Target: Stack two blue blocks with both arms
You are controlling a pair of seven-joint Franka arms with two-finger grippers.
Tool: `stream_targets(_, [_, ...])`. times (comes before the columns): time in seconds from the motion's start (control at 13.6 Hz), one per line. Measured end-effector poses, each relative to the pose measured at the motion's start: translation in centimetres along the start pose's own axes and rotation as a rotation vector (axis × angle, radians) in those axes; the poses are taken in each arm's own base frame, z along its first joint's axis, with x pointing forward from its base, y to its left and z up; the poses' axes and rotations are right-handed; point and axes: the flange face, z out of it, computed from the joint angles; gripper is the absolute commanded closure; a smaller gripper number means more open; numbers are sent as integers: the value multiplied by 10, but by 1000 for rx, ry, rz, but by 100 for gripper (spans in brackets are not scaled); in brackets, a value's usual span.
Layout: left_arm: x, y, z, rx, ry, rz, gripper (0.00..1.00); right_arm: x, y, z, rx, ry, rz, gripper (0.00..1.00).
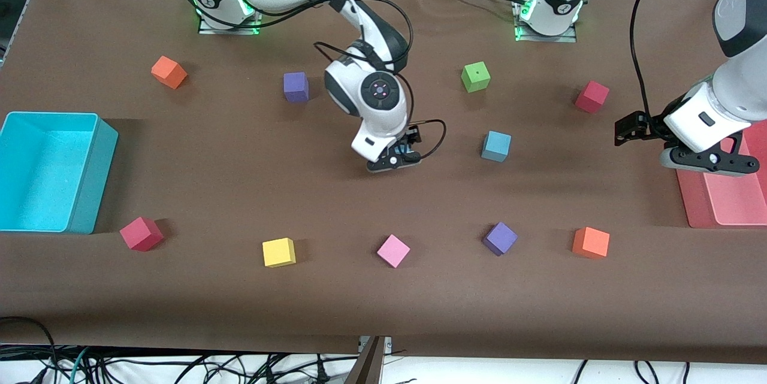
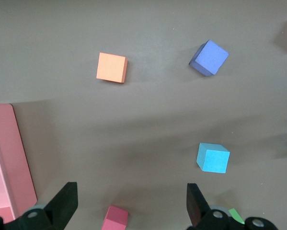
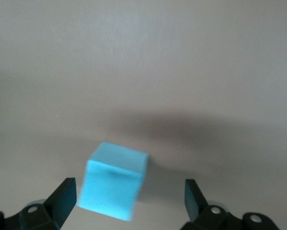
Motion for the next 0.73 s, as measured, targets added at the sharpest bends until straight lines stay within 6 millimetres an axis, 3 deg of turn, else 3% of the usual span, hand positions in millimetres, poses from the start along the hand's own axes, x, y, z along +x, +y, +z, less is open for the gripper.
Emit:
stream_targets(0.15, [1,-1,-3,-20,11,-8,0,22,52,-31,4,14,-191,0])
stream_targets(0.29, [2,5,-2,-32,10,2,0,36,92,-43,6,24,-351,0])
stream_targets(0.44, [6,30,6,-40,-4,43,0,40,110,-40,6,21,-480,0])
stream_targets(0.73, [23,82,49,-49,-49,126,0,48,141,-18,94,74,-732,0])
